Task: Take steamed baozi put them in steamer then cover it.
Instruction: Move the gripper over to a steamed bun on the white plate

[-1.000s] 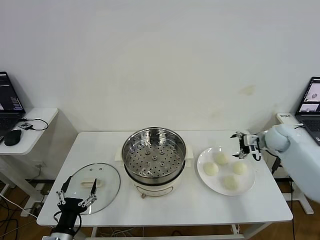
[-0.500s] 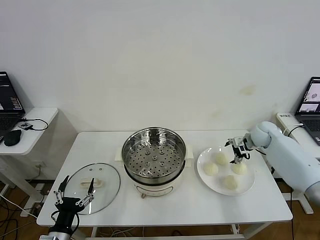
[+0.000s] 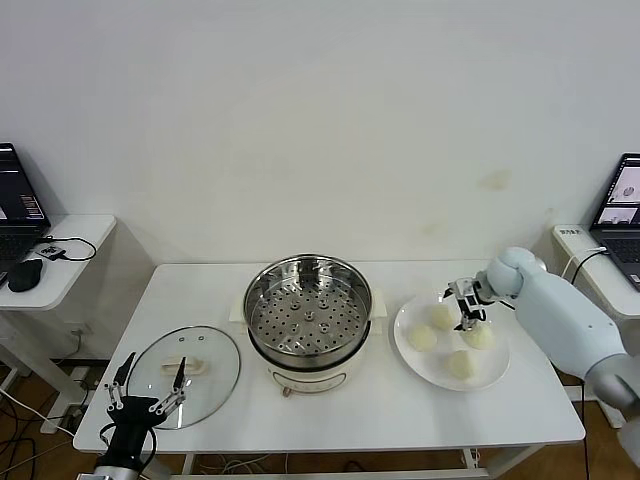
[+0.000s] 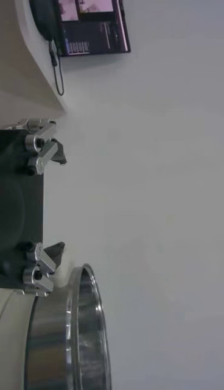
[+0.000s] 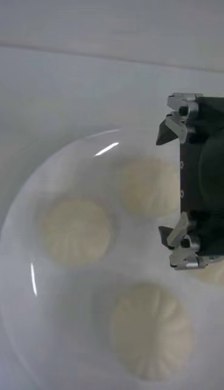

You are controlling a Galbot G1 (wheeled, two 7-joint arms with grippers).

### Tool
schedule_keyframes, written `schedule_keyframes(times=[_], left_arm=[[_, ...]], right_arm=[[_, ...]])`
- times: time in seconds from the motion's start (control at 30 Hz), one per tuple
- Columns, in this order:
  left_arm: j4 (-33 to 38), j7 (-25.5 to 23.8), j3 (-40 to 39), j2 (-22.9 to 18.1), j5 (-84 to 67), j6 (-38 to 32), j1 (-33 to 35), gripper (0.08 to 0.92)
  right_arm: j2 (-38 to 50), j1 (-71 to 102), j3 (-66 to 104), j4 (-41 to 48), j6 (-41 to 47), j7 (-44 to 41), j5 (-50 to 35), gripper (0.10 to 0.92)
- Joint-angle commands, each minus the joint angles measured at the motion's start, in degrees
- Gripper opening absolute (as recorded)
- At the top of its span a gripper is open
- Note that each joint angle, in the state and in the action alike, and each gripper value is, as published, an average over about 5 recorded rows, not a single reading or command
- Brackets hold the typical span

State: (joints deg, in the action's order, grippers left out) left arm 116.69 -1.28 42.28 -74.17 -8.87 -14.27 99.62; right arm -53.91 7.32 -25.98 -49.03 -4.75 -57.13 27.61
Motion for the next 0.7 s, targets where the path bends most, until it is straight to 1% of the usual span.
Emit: schedule_keyframes(times=[0.03, 0.3, 0.7], left_arm=[[-0.09, 0.0, 0.04, -0.03, 0.0, -0.06, 0.04, 0.823], [0.01, -0.05, 0.07, -0.13, 0.2, -0.53, 0.34, 0.823], [0.47, 0.07, 0.13, -0.24, 0.22, -1.17, 0.96, 0.823]], right_arm=[[-1.34, -0.38, -0.41, 2.13, -0.24, 0.46, 1.84, 0.777], [-2.03, 0.14, -0.4, 2.39, 0.13, 0.94, 2.07, 0.73], [-1.66, 0.03, -0.4, 2.15, 0.46, 0.36, 1.97, 0.579]])
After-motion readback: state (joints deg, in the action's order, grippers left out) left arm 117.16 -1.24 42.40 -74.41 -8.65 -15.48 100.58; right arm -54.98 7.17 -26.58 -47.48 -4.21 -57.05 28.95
